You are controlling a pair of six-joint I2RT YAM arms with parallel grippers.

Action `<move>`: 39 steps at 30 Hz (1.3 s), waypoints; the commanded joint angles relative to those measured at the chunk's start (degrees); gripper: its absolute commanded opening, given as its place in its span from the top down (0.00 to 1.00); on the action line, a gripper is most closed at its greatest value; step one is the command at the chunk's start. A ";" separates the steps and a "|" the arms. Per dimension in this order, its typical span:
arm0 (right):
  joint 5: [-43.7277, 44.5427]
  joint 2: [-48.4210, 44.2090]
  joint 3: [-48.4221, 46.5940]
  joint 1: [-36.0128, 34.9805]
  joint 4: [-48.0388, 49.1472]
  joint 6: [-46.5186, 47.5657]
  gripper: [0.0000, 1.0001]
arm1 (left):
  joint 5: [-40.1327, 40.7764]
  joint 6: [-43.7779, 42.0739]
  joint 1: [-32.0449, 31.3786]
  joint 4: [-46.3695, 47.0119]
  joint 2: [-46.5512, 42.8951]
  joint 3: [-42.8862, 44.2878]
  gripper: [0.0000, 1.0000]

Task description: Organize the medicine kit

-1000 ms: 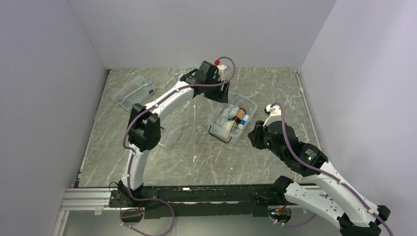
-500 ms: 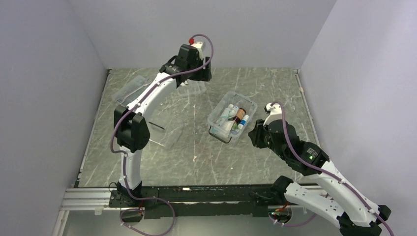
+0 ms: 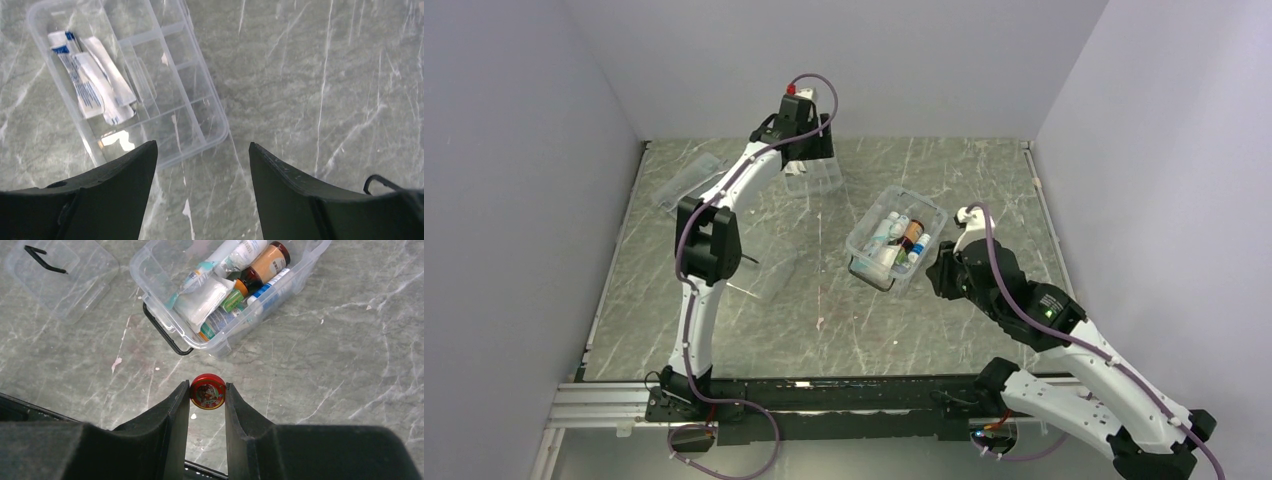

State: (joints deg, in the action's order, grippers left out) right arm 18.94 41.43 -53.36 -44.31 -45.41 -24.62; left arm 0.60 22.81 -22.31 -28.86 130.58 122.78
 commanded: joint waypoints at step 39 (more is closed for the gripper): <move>-1.18 7.14 0.40 0.52 7.04 3.12 0.85 | -4.15 9.07 5.23 7.79 16.92 12.25 0.38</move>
State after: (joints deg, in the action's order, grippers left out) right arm 17.74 48.90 -53.28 -44.23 -40.82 -22.44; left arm -1.78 30.92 -17.15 -22.35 146.76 131.85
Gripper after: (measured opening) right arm 0.300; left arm 0.631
